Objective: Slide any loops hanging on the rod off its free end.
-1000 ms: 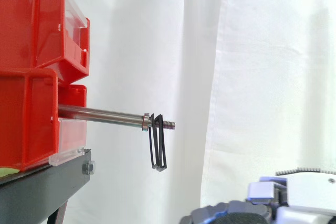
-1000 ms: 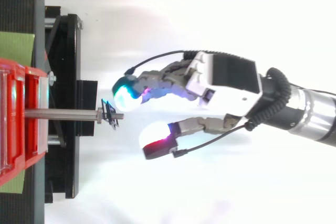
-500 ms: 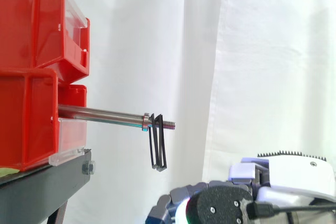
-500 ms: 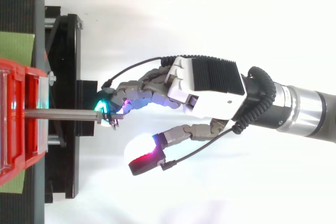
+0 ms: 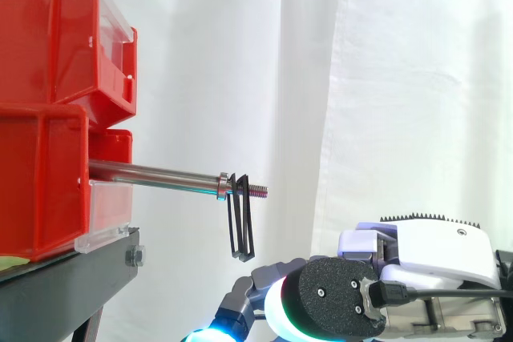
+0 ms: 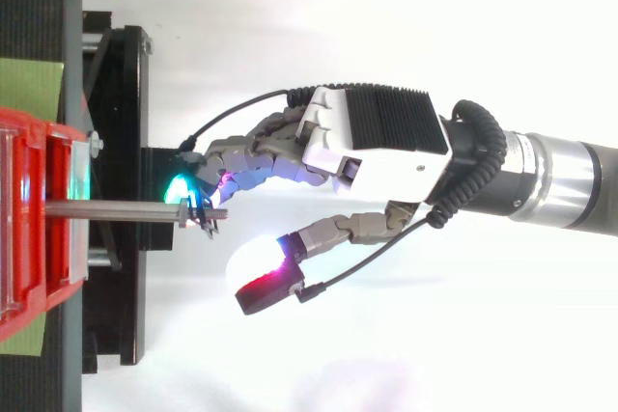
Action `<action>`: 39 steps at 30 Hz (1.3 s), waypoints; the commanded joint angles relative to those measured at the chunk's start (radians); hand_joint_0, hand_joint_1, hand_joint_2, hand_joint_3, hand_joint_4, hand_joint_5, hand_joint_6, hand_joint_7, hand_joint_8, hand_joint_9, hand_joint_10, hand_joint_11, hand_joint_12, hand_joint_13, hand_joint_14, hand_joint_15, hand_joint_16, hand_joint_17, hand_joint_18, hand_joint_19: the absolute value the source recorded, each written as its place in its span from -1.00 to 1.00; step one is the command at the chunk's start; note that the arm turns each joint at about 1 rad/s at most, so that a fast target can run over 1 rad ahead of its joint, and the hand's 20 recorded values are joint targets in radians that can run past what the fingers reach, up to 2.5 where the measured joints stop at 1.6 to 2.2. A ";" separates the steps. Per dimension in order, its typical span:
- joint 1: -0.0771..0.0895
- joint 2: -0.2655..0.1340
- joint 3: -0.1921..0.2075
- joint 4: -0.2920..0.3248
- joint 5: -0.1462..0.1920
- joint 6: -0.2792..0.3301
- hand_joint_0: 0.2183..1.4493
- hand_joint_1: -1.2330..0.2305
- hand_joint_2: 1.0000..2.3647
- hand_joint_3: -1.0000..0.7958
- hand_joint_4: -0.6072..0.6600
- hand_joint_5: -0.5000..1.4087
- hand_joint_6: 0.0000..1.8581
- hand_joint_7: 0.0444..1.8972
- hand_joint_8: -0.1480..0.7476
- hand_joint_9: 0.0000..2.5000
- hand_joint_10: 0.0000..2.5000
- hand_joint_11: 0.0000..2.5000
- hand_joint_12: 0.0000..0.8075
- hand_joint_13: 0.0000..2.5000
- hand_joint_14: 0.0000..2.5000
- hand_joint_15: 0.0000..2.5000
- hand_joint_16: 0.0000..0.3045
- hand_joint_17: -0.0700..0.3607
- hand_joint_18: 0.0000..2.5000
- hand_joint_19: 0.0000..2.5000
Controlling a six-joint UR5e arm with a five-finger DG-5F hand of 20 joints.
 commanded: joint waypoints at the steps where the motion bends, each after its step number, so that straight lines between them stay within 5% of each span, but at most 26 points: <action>1: -0.005 0.000 0.007 0.000 -0.021 0.000 -0.46 0.06 -0.99 -0.36 0.31 -0.65 -0.46 -0.05 -0.08 -0.32 -0.99 -0.80 -0.32 -0.35 -1.00 -0.89 -0.74 -0.26 -0.39 -0.67; 10: -0.019 0.002 0.009 -0.008 -0.081 0.003 -0.46 0.05 -0.99 -0.37 0.31 -0.65 -0.46 -0.01 -0.08 -0.32 -0.99 -0.80 -0.32 -0.35 -1.00 -0.89 -0.74 -0.26 -0.39 -0.67; 39: -0.074 0.022 0.046 -0.026 -0.102 0.043 -0.46 -0.05 -0.99 -0.39 0.30 -0.64 -0.46 0.04 -0.09 -0.31 -0.99 -0.78 -0.34 -0.34 -1.00 -0.89 -0.74 -0.26 -0.38 -0.68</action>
